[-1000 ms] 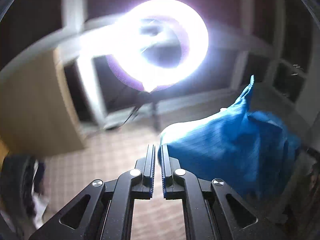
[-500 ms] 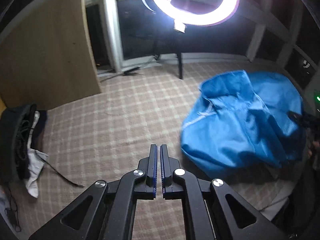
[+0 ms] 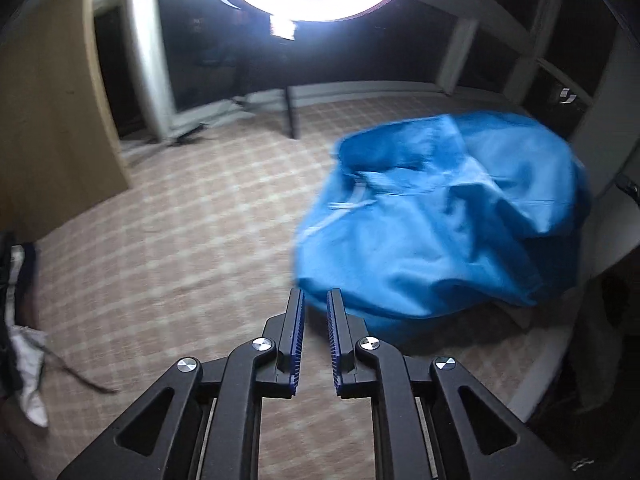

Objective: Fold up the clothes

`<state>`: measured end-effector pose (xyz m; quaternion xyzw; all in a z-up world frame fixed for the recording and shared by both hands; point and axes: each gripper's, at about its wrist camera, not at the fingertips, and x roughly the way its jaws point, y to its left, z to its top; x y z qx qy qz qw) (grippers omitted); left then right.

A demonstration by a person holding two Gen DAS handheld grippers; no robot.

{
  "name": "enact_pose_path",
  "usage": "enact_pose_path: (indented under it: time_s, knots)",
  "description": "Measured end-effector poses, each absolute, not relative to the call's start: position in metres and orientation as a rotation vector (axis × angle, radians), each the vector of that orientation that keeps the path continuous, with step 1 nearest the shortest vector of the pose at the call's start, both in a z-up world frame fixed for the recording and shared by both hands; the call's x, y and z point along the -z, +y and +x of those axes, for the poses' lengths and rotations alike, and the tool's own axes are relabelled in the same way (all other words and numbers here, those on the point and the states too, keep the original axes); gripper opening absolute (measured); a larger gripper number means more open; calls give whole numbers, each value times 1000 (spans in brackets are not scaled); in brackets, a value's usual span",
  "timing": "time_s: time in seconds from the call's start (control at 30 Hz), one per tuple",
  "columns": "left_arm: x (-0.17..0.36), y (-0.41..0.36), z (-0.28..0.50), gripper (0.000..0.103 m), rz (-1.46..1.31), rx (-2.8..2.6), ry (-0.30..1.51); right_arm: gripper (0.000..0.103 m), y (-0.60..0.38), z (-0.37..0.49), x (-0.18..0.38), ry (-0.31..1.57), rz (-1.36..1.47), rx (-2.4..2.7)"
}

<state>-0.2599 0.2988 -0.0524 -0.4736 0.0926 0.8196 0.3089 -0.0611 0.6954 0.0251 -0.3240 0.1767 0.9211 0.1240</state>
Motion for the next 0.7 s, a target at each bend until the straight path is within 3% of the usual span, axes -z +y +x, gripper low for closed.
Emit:
enact_pose_path:
  time_s: [0.03, 0.07, 0.13, 0.17, 0.2, 0.23, 0.4, 0.47, 0.5, 0.53, 0.7]
  knots:
    - [54, 312, -259, 29, -1251, -2134, 238, 3, 690, -54, -25, 456, -993, -2659]
    - [55, 325, -257, 33, -1249, -2106, 236, 5, 684, -52, -21, 384, -1062, -2623]
    - [58, 360, -252, 47, -1240, -2045, 225, 31, 674, -55, -11, 197, -1132, -2509]
    - [61, 381, -251, 51, -1248, -2001, 194, 59, 670, -55, -6, 136, -1144, -2467]
    - [63, 400, -251, 64, -1269, -1960, 157, 71, 667, -57, -5, 112, -1135, -2467]
    - [66, 419, -252, 78, -1289, -1919, 121, 71, 664, -58, -4, 94, -1123, -2473]
    - [94, 511, -258, 80, -1358, -1841, 125, 71, 668, -66, -6, 92, -1085, -2503]
    - [108, 534, -261, 73, -1353, -1853, 153, 72, 676, -69, -7, 122, -1082, -2512]
    - [114, 539, -263, 40, -1355, -1847, 134, 72, 679, -71, -6, 142, -1084, -2513]
    - [121, 544, -267, 0, -1374, -1832, 110, 72, 683, -73, -6, 162, -1087, -2515]
    - [106, 509, -266, 0, -1293, -1875, 42, 72, 708, -78, 4, 248, -1101, -2507]
